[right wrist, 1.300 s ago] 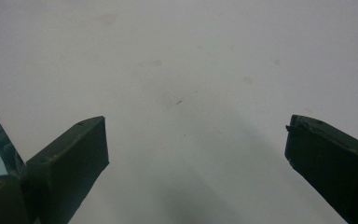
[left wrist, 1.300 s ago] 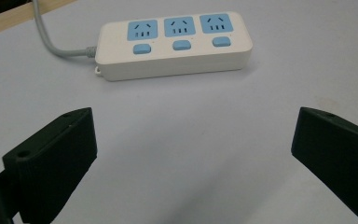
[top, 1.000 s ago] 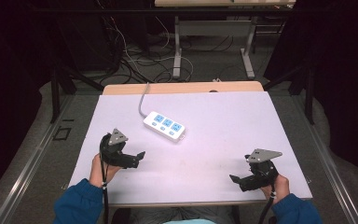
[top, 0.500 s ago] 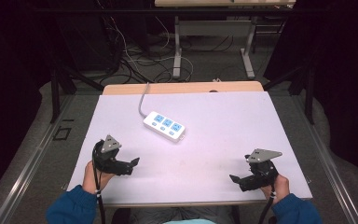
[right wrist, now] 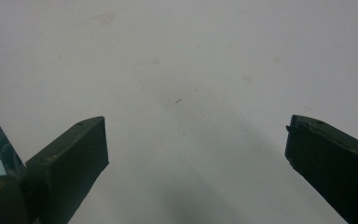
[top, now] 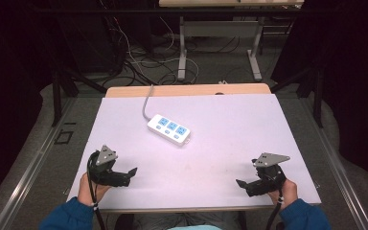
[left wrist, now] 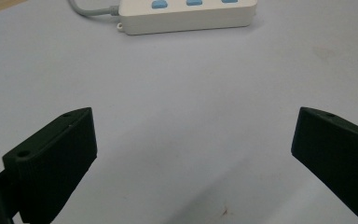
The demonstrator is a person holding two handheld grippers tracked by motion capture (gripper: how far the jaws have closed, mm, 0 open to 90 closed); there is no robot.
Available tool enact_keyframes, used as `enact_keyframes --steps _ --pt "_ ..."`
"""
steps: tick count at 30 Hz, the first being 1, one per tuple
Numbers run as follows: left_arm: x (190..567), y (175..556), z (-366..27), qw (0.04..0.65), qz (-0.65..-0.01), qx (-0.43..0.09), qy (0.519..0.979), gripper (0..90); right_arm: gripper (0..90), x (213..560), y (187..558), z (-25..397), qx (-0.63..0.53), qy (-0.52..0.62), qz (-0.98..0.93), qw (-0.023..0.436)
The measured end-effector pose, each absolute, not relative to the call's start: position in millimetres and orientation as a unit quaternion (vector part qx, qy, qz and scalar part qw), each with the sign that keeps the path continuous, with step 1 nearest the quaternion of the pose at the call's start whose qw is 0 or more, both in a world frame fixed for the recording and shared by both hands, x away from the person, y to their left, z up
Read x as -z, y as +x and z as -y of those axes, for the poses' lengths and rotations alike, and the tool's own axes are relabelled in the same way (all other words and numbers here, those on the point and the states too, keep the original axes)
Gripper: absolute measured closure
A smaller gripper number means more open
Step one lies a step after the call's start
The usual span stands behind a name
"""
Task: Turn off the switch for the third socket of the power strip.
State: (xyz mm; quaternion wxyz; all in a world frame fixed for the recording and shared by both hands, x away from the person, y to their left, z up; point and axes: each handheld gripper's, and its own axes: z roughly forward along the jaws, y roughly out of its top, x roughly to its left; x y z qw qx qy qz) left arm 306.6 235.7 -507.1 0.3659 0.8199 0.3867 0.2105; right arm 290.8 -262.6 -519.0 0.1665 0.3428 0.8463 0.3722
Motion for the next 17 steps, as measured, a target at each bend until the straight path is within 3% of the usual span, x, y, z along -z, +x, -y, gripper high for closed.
enact_keyframes --steps 17 --pt "512 279 -255 0.391 -0.396 -0.217 0.802 0.2 4.7 519 290 263 -0.377 0.342 -0.842 0.181"
